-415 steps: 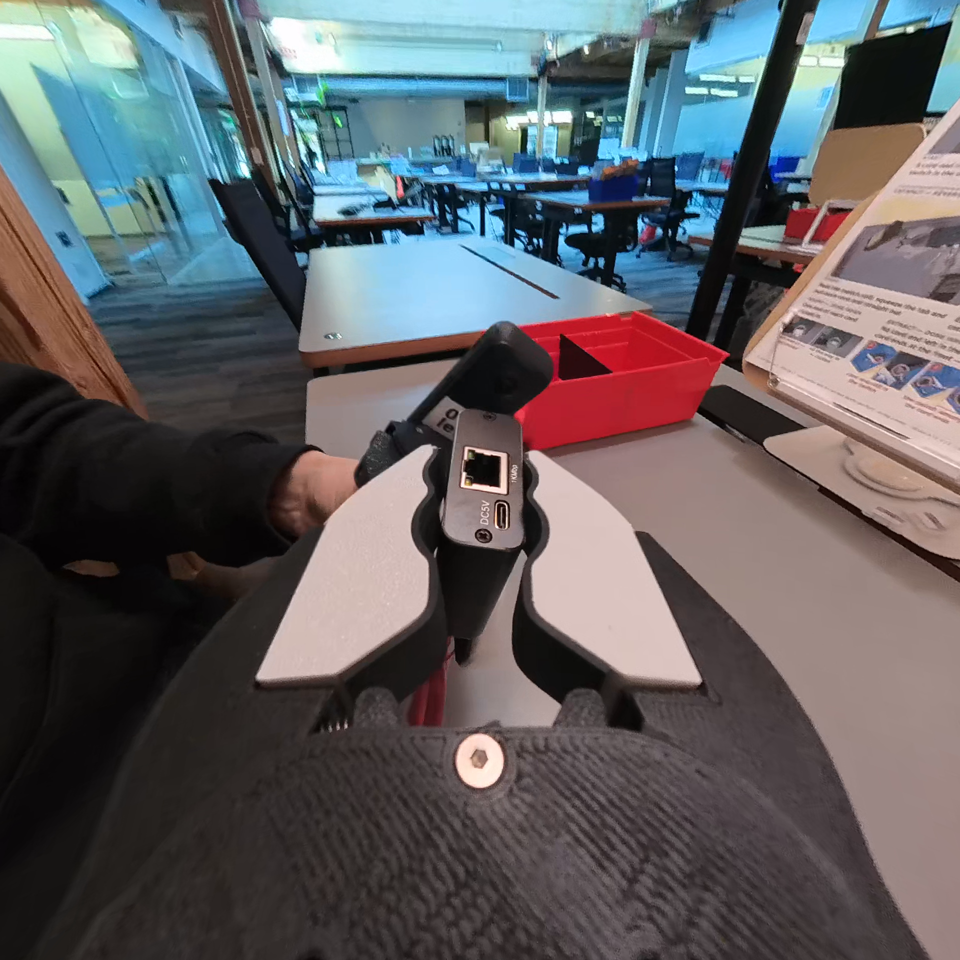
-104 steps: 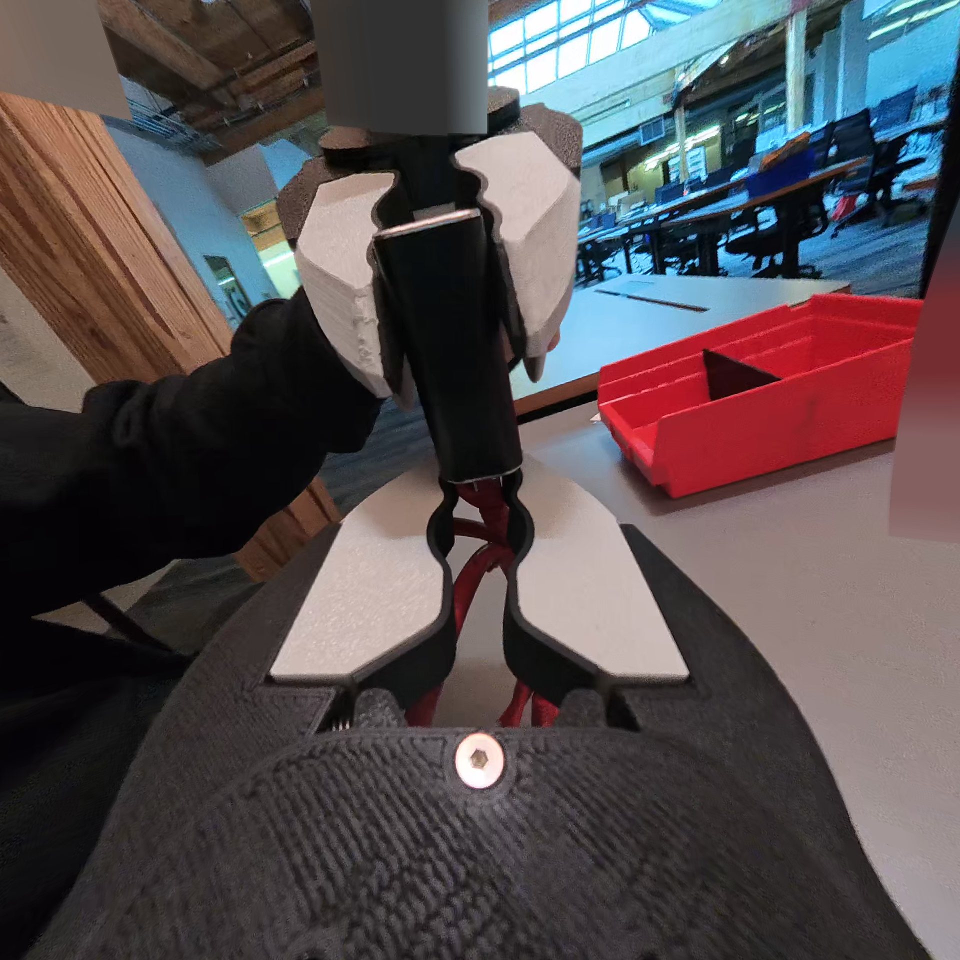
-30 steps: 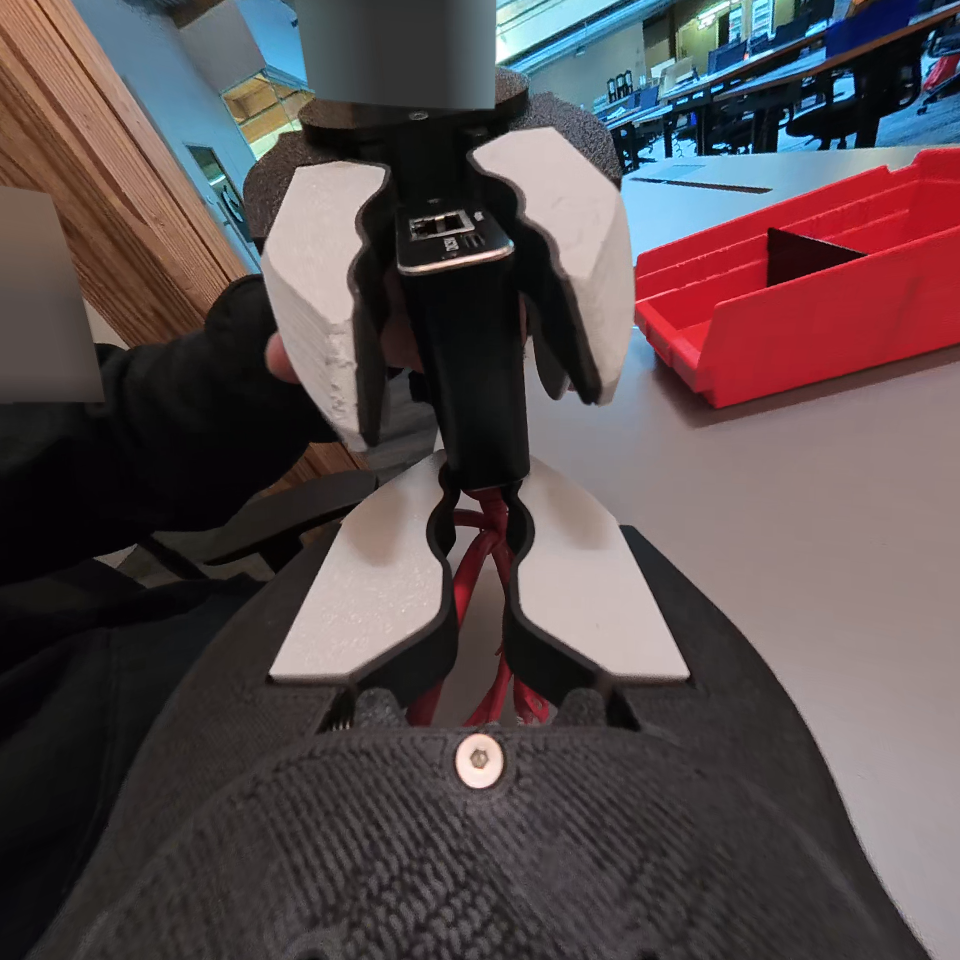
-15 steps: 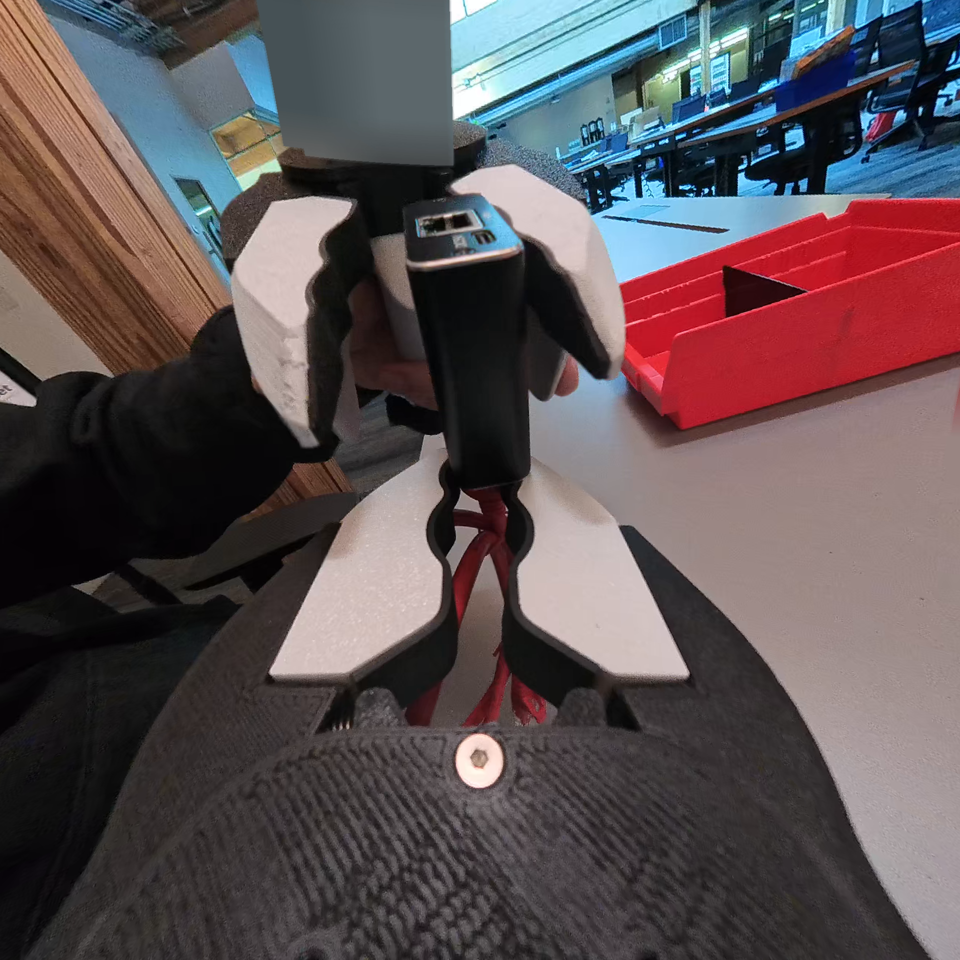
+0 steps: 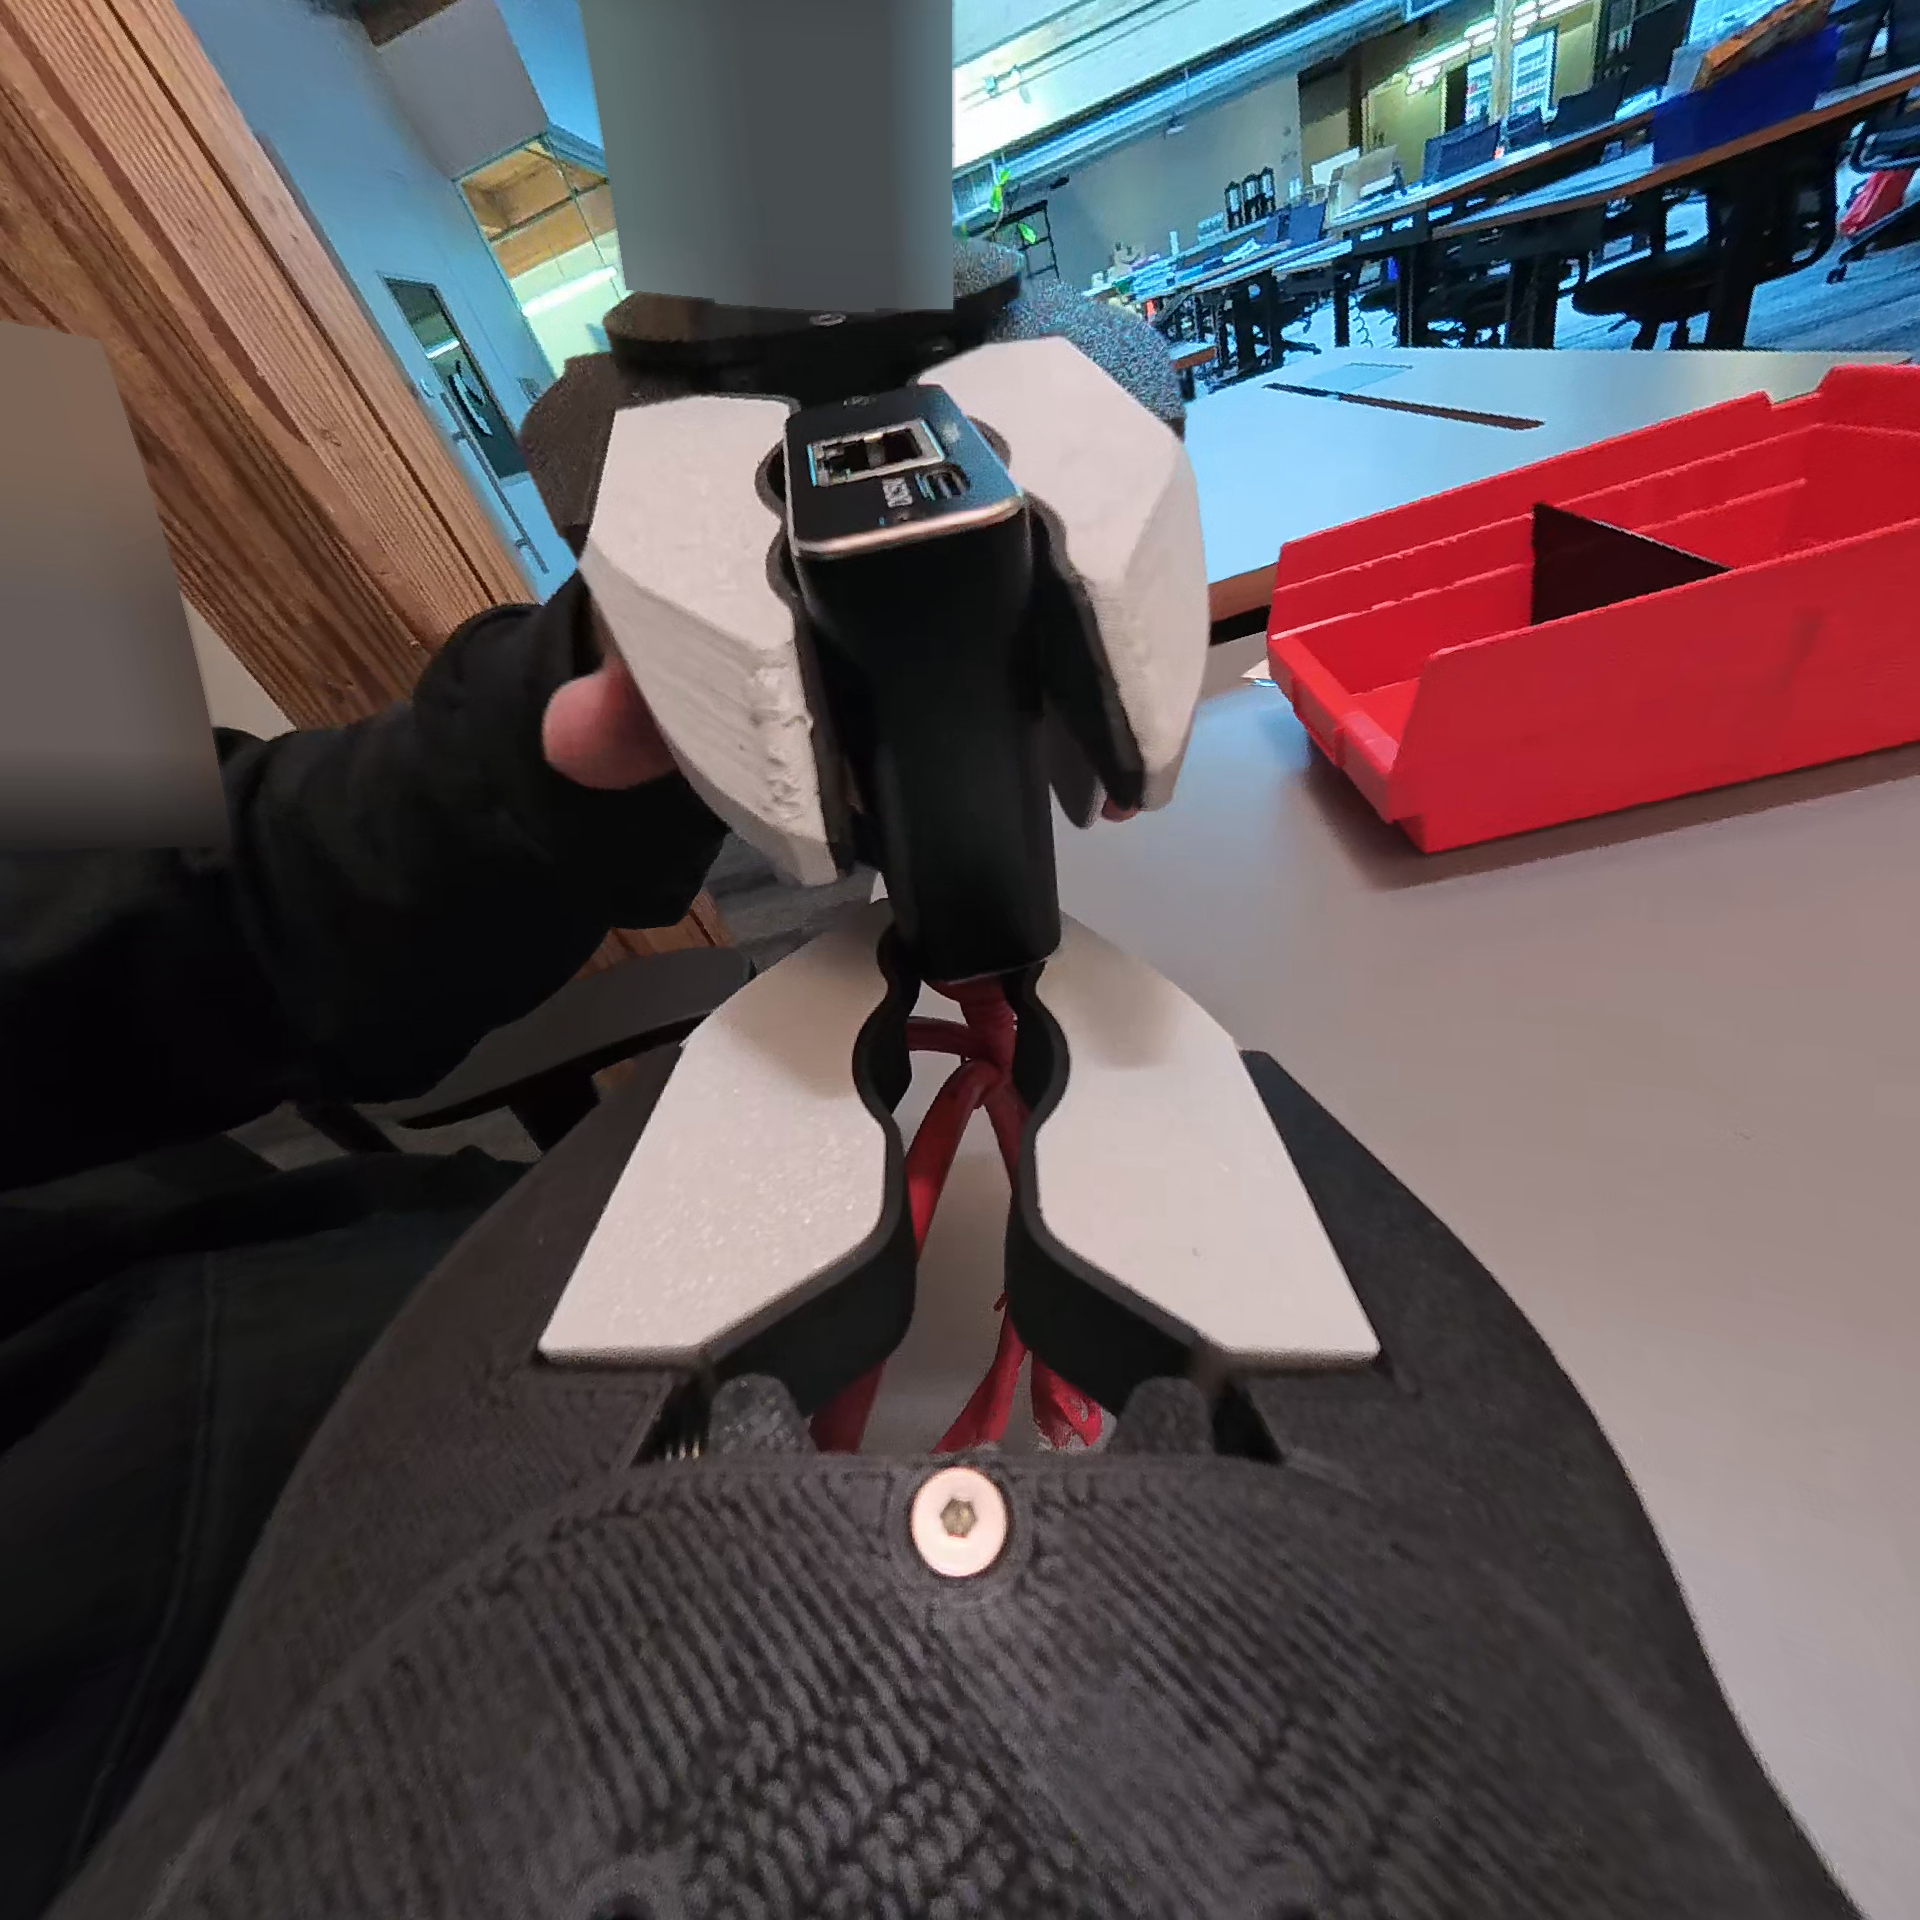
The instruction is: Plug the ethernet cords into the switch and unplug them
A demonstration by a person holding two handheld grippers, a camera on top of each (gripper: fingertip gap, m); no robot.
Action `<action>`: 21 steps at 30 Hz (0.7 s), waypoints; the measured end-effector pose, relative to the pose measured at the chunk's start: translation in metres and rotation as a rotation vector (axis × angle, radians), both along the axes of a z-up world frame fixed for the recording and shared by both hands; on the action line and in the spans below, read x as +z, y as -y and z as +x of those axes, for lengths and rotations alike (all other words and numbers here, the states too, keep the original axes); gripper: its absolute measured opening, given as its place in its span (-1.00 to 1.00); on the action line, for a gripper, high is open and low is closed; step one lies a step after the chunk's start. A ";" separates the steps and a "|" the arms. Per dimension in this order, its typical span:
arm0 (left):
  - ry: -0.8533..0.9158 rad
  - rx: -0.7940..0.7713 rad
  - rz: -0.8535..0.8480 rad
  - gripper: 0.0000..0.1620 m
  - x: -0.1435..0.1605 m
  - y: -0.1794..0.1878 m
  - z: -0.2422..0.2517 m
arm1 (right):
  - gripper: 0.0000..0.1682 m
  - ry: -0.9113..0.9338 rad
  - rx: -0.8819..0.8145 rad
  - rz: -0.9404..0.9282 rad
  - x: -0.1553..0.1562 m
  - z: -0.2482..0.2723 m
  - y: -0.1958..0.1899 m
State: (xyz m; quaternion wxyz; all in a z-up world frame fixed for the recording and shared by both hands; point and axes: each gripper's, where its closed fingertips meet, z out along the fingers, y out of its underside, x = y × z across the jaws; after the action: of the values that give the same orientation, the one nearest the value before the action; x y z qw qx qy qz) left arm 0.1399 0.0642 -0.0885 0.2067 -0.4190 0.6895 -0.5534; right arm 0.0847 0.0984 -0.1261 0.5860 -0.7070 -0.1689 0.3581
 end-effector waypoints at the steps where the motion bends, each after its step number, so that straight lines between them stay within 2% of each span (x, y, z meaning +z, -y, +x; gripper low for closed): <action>1: -0.002 0.002 0.006 -0.66 0.001 0.000 -0.001 | -0.81 -0.003 0.003 0.002 0.001 -0.001 0.000; 6: 0.015 0.012 0.063 -0.67 0.001 -0.001 -0.001 | -0.80 -0.047 0.013 -0.003 0.003 -0.004 -0.001; 11: 0.020 0.019 -0.055 -0.66 0.005 -0.001 0.001 | -0.81 -0.093 0.024 -0.005 0.004 -0.005 -0.001; 21: -0.069 0.058 -0.069 -0.47 -0.006 -0.005 0.002 | -0.81 -0.127 0.006 -0.004 -0.004 -0.003 -0.009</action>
State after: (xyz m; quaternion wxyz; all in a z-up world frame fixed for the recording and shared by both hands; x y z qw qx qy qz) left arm 0.1420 0.0696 -0.0944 0.1841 -0.4643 0.6643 -0.5561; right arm 0.0819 0.1071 -0.1302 0.5931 -0.6834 -0.1328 0.4044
